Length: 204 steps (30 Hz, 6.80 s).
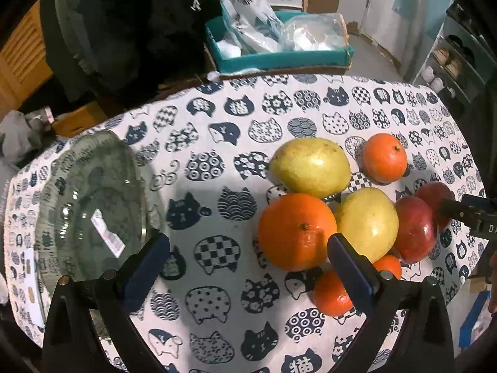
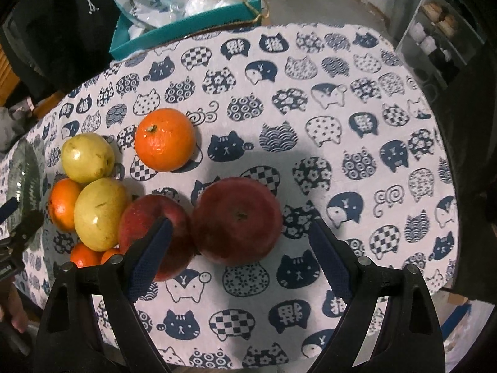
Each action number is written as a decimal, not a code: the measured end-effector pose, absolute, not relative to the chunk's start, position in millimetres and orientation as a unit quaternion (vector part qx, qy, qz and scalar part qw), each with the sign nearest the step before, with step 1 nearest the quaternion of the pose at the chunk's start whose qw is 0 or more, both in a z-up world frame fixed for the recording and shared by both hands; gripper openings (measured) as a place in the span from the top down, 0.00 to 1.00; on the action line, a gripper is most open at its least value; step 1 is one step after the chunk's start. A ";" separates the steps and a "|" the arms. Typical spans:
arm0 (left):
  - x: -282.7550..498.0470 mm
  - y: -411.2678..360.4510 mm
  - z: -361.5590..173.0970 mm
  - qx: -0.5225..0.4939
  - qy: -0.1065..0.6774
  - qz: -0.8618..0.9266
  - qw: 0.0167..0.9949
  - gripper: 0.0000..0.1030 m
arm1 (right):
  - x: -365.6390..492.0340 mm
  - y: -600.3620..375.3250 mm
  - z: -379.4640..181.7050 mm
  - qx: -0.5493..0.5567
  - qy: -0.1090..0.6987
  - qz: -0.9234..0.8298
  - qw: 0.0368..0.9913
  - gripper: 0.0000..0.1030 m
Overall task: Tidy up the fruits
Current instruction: 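Move the left tool to the large orange while the right tool approaches the red apple, then close the left tool on the large orange while the right tool grasps the red apple, then lift the orange with the left tool while the right tool lifts the apple toward the bowl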
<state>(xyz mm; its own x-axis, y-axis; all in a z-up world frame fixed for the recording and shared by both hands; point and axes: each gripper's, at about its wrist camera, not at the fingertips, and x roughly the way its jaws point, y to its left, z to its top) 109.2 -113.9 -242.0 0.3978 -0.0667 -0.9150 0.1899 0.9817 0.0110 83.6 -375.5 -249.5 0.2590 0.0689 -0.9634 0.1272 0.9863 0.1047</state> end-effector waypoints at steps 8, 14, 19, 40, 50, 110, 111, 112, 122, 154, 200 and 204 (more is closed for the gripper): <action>115.2 -123.9 -260.5 0.062 0.558 -0.095 0.822 0.01 | 91.0 -377.0 -270.5 0.093 0.630 -0.016 0.770 0.20; 116.0 -120.9 -265.7 0.042 0.569 -0.110 0.814 0.03 | 95.9 -377.4 -280.6 0.101 0.637 -0.008 0.764 0.28; 112.0 -117.2 -263.2 0.039 0.576 -0.120 0.808 0.08 | 101.8 -384.6 -280.7 0.086 0.628 -0.026 0.773 0.29; 119.8 -129.7 -285.5 0.025 0.584 -0.160 0.795 0.08 | 107.9 -396.1 -300.1 0.065 0.638 -0.042 0.766 0.27; 115.9 -133.9 -278.8 0.019 0.570 -0.193 0.798 0.35 | 110.3 -387.1 -297.7 0.044 0.626 -0.033 0.778 0.28; 119.6 -123.8 -286.4 0.001 0.562 -0.160 0.812 0.35 | 69.6 -408.9 -283.3 0.102 0.644 -0.042 0.757 0.29; 119.3 -123.5 -286.2 0.001 0.561 -0.160 0.812 0.35 | 71.5 -406.6 -285.5 0.105 0.645 -0.042 0.756 0.29; 119.5 -124.1 -286.1 0.001 0.562 -0.159 0.812 0.35 | 71.5 -405.9 -285.8 0.104 0.643 -0.043 0.758 0.29; 118.6 -123.2 -285.7 -0.001 0.562 -0.159 0.812 0.36 | 69.9 -402.4 -288.9 0.091 0.648 -0.039 0.755 0.29; 80.3 -94.8 -175.8 -0.012 0.456 -0.125 0.881 0.36 | 47.6 -357.3 -156.8 0.030 0.460 -0.034 0.887 0.30; 52.5 79.0 -99.3 -0.062 0.368 0.025 0.927 0.36 | 85.7 -157.5 -74.1 0.007 0.379 0.170 0.910 0.29; 53.9 105.4 -113.0 -0.071 0.379 0.048 0.922 0.36 | 98.8 -121.2 -86.9 0.002 0.395 0.199 0.897 0.29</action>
